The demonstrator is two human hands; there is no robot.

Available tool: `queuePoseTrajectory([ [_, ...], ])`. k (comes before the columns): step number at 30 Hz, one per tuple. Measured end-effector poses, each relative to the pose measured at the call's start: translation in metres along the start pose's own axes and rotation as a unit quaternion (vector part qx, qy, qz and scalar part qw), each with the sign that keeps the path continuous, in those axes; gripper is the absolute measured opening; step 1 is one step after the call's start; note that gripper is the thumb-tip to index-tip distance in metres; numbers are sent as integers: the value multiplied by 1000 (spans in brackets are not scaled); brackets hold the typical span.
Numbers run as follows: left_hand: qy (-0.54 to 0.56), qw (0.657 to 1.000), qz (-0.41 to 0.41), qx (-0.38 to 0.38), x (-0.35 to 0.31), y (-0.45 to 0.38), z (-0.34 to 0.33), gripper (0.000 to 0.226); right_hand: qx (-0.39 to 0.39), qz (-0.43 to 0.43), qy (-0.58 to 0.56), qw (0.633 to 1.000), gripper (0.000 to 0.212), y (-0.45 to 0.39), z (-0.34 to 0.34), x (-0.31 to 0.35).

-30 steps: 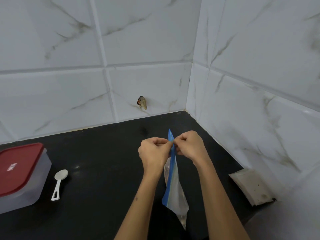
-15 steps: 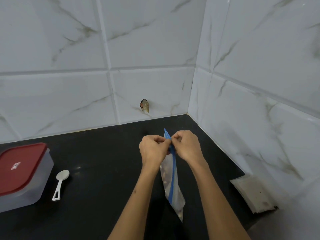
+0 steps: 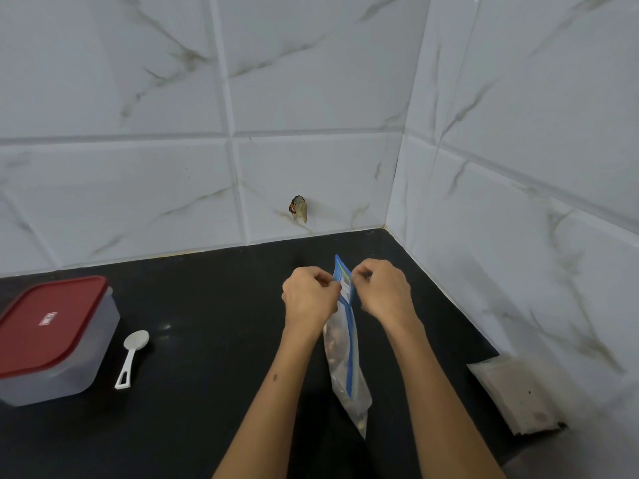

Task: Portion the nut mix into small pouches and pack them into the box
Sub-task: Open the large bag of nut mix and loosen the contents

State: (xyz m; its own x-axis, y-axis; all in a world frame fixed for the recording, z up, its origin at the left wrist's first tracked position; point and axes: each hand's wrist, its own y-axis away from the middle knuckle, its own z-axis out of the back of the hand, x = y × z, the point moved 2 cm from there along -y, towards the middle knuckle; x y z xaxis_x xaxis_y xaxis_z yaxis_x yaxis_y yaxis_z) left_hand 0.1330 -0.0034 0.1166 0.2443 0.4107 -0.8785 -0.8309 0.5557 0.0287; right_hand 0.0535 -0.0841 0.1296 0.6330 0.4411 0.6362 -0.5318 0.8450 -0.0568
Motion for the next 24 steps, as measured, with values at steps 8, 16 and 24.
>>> queuePoseTrajectory([
  [8, 105, 990, 54, 81, 1, 3, 5, 18, 152, -79, -237, 956, 11, 5, 7, -9],
  [16, 12, 1000, -2, 24, 3, 14, 4, 25, 40, -24, -123, 991, 16, 8, 4, -10],
  [24, 13, 996, -30, 85, 4, 27, 4, 42, 77, -67, -192, 976, 29, 21, 8, -17],
])
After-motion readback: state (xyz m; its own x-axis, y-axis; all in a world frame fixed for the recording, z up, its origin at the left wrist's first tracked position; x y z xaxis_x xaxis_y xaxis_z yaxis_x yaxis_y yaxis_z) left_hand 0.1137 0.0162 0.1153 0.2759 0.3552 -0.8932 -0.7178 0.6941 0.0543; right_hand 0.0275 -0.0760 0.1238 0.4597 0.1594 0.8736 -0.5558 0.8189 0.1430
